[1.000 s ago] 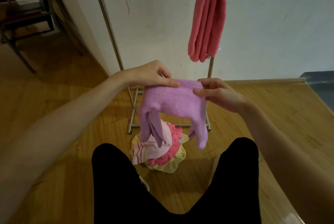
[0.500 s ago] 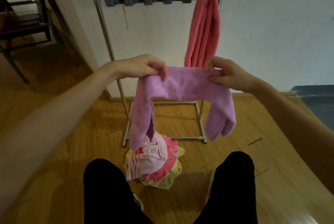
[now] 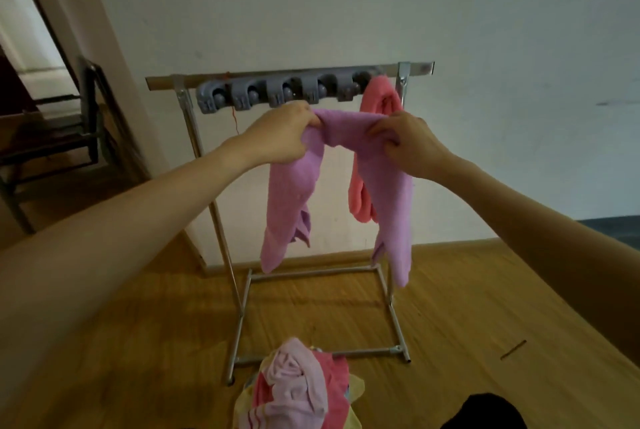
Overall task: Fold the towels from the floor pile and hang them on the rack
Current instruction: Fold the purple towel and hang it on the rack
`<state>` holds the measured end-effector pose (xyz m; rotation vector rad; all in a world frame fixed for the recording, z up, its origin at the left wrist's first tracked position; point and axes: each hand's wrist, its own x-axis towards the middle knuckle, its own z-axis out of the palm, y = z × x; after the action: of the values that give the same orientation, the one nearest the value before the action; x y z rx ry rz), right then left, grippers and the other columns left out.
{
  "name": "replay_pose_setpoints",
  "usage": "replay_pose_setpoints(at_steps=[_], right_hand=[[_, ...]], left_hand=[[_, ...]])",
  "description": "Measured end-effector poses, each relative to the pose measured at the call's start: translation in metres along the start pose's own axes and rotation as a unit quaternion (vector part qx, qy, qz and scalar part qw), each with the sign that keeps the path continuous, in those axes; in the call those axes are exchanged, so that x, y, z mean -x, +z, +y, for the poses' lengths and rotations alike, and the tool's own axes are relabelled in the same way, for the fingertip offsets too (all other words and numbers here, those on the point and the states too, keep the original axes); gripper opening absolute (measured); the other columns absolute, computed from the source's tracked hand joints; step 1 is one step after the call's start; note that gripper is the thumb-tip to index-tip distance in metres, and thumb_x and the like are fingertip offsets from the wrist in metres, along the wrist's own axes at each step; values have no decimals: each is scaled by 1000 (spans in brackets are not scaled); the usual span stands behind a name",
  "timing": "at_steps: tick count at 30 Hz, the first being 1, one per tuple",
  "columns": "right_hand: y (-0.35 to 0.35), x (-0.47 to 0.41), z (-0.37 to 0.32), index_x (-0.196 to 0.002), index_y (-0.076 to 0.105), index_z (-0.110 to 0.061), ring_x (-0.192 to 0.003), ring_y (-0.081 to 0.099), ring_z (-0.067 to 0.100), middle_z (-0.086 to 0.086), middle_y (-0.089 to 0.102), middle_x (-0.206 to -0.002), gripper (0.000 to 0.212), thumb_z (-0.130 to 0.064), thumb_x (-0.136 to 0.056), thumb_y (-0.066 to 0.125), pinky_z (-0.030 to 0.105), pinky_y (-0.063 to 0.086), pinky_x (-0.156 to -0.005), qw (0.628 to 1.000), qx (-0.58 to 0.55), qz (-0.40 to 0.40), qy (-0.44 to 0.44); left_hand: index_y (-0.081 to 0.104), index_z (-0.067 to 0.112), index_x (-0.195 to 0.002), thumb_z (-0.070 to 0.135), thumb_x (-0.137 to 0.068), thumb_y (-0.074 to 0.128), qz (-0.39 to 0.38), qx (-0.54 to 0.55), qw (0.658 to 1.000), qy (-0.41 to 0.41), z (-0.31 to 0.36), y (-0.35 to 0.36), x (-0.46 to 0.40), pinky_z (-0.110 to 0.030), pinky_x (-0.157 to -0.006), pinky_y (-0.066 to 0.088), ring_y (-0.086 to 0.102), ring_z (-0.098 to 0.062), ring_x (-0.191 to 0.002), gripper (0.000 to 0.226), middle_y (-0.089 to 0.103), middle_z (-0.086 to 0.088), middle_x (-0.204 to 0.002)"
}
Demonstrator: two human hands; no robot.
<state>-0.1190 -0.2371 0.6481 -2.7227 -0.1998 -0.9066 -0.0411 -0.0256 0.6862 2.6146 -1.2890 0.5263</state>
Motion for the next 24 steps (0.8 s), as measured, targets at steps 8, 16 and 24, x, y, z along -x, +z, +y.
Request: replay_pose_setpoints(at_steps=[8, 16, 24], right_hand=[[22, -71, 17, -109, 66, -11, -99, 54, 23, 10, 58, -116, 38, -7, -78, 44, 31, 49, -87, 992, 1, 97, 79], [75, -100, 23, -118, 47, 1, -87, 52, 28, 18, 44, -115, 38, 10, -82, 53, 31, 52, -66, 978, 82, 174, 84], [111, -114, 46, -122, 45, 7, -91, 52, 29, 25, 43, -123, 46, 16, -77, 48, 23, 39, -60, 967, 131, 177, 129]], left_hand=[[59, 8, -121, -12, -72, 55, 104, 5, 994, -19, -19, 3, -67, -35, -76, 47, 54, -30, -100, 53, 49, -13, -109], [54, 7, -123, -2, -71, 73, 148, -29, 987, -55, -28, 18, -114, -37, -86, 49, 54, -29, -104, 56, 50, -12, -121], [54, 6, -120, -3, -77, 66, 153, -30, 987, -39, -30, 51, -150, -38, -84, 50, 54, -31, -104, 46, 49, -13, -121]])
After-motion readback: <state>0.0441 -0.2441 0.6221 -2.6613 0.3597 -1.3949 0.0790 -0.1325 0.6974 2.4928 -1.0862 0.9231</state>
